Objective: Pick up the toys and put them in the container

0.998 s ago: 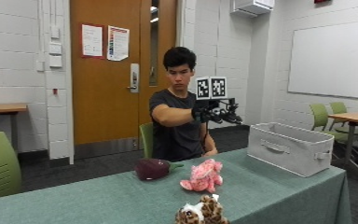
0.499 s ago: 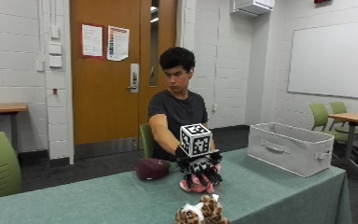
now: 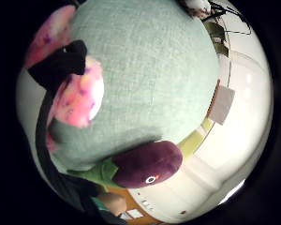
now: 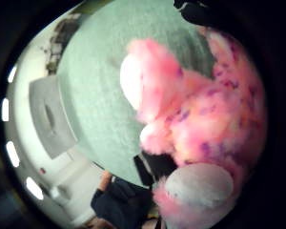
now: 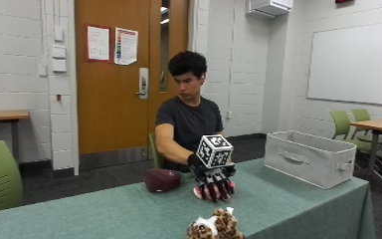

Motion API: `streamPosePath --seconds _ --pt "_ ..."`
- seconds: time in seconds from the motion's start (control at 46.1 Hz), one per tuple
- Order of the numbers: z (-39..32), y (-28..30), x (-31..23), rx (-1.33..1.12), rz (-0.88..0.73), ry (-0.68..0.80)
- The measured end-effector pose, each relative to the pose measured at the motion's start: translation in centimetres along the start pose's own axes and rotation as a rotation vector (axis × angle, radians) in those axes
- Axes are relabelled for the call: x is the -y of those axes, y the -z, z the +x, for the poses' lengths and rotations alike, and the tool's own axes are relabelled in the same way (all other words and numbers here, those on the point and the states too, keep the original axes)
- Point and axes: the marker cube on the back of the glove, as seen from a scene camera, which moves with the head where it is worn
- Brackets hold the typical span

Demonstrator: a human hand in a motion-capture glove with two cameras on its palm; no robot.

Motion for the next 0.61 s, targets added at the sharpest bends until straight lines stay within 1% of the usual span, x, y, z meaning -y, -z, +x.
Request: streamPosePath --seconds 0.108,0.282,0.434,0.542,0.607 --pt "-0.9 0.2 -0.7 -0.001 0.048 -0.007" --pt "-2.5 0.2 -1.1 -0.052 0.235 -0.02" --pt "-2.1 0.7 -0.7 -0.01 0.26 -0.039" --pt "-2.4 2.9 -1.5 0.08 0.282 -0.028" --pt "-3.2 5.6 -2.4 0.115 0.328 -0.009"
